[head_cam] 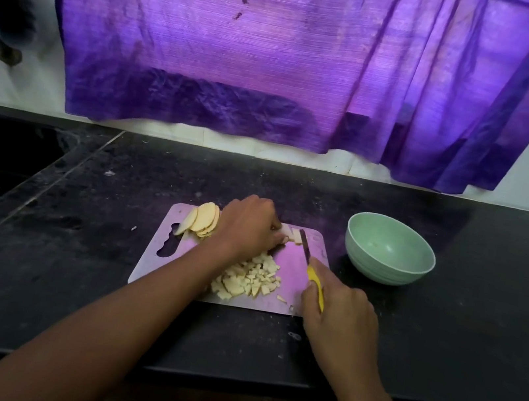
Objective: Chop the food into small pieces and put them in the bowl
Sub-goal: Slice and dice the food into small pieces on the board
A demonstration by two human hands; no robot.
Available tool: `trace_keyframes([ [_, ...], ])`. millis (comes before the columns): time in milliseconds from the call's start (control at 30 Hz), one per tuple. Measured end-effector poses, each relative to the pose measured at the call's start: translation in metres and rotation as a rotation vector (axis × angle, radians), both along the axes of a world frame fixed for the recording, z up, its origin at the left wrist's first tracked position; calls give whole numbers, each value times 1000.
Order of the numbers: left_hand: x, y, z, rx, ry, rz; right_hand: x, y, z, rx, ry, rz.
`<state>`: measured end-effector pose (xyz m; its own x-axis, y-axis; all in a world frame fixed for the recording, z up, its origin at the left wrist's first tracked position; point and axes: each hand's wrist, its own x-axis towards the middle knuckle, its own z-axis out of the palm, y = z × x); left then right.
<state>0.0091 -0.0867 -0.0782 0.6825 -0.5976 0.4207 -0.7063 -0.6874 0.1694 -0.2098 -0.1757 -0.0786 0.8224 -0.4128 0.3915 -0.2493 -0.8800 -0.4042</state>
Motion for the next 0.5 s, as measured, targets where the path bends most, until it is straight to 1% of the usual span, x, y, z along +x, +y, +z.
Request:
trace_keyframes([
  [233,6,10,0,-24,76,-49,43,-6,12,-103,100,13],
  [500,7,8,-3,-54,104,-35,55,-11,8,-144,153,26],
])
